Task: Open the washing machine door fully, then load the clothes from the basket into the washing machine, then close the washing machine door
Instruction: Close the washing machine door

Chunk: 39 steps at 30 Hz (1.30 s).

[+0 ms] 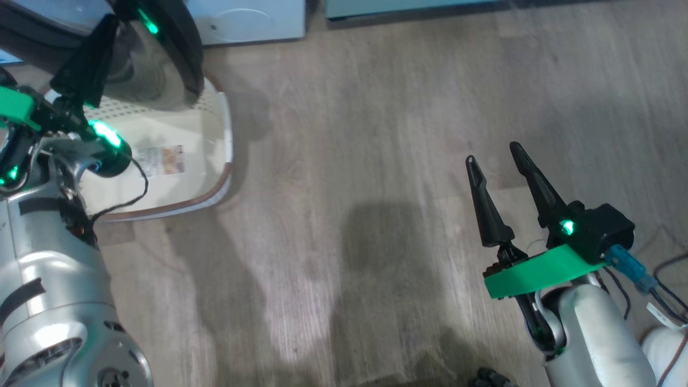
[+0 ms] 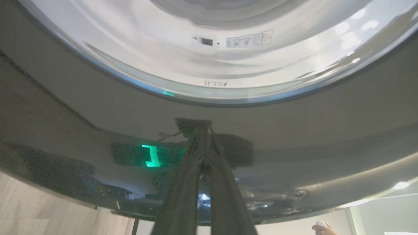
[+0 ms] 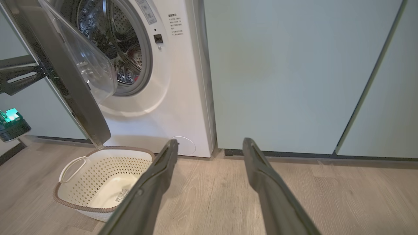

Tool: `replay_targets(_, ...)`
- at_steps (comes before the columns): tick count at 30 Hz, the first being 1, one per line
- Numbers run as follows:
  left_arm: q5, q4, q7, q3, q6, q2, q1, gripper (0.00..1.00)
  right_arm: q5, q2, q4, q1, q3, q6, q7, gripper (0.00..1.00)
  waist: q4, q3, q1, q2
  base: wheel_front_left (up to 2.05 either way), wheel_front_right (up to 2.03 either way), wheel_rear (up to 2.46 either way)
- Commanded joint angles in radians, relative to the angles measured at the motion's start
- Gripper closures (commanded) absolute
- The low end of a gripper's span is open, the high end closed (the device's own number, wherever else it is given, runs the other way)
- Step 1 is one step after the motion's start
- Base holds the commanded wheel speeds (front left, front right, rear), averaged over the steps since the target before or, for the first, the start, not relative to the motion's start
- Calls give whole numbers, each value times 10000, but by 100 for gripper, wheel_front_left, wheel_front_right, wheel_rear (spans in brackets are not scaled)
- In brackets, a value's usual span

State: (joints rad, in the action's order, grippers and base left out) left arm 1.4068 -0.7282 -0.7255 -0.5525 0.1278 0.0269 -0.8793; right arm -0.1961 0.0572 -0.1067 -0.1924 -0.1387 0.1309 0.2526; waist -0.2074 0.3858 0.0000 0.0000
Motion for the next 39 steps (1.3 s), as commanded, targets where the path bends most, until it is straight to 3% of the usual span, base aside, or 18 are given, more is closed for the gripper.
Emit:
replay_targets(1,-57,197,180,-131,3,318,-197,100,-118,-68,376,50,-268,-2,91,0,-414,288,0,0,0,0,0)
replay_targets(15,-236,-141,2452,-424,26,708,-1755,100,-736,-69,537,70,-375,-2,91,0,-1980,818,0,0,0,0,0)
replay_targets(23,-321,-364,3750,-140,27,558,-2754,100,-968,-69,578,37,-386,-2,91,0,-2455,901,0,0,0,0,0)
replay_targets(31,-216,-599,4012,270,28,473,-2722,100,-954,-70,520,29,-307,-2,91,0,-2341,680,0,0,0,0,0)
replay_targets(39,215,-243,3555,573,28,378,-1195,100,-714,-70,449,64,8,-2,91,0,-1536,-190,0,0,0,0,0)
